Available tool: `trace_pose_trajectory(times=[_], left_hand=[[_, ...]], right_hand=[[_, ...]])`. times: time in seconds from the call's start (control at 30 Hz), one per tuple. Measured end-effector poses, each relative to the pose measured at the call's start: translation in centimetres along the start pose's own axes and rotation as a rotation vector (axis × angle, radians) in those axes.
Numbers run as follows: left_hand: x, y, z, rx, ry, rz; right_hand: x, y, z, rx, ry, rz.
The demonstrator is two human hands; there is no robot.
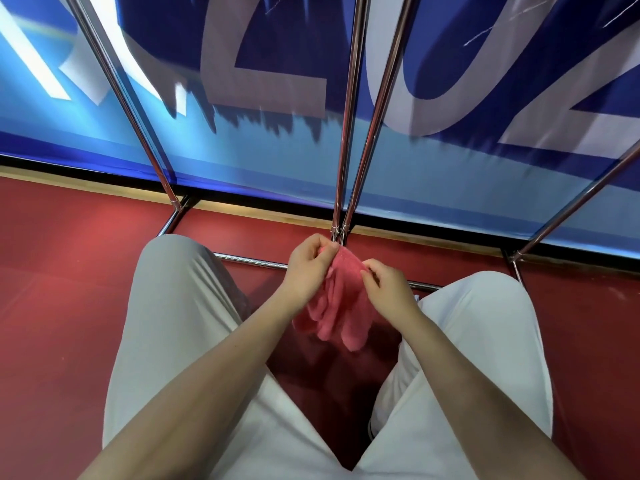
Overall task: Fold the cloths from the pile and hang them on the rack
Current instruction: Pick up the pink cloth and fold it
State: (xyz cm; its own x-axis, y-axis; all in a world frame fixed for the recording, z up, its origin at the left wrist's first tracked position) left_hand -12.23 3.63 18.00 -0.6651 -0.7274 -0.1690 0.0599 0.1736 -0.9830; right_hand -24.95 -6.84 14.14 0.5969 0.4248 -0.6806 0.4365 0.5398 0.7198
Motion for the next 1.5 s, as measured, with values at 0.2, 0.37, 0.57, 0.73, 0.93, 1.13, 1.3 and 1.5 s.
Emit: trace_pose_trajectory(times=[0.2,0.37,0.57,0.73,0.93,1.13,1.3,1.5], left_hand=[[-2.3,-1.4,0.9,-0.01,-0.137,-0.119],[-5.6,-1.7,2.6,-0.057,-0.345,-0.127],[-8.5,-2.3,3.1,-0.066,-0.441,-0.232],[-5.9,-3.1,1.7,0.008,-0.14,0.037],[-3.3,-2.7,0.3,0.139,0.117,0.163],[-2.1,-1.9,0.2,0.188,0.252,0.28],[-1.4,-1.7,0.2,0.202,0.258,0.303],[-2.0,-1.7,1.0,0.256,0.147,0.335]], right_hand=[[0.7,-2.4,0.1,0.16,0.046,-0.045],[0.7,-2.1,0.7,0.272,0.0,0.172],[-0.4,-1.8,0.6,0.342,-0.018,0.342],[1.4,0.1,-0.4,0.352,0.103,0.483],[2.6,1.5,-1.1,0.2,0.155,0.487],[2.9,1.7,-1.3,0.155,0.138,0.518],[3.0,1.4,-1.6,0.167,0.155,0.449],[3.0,1.2,-1.7,0.143,0.093,0.313]])
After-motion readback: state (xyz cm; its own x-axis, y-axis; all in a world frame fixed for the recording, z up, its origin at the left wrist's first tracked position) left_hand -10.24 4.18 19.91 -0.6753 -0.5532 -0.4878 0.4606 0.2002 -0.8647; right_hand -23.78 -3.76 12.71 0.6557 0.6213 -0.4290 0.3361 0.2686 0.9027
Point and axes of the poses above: each hand's wrist, its own z-axis towards the middle knuckle, its own x-axis out of the palm, y = z × x, the point moved 3 cm from there along z, towards the middle knuckle, and after that the axes turned 5 degrees about -y, right-handed, at the moved point
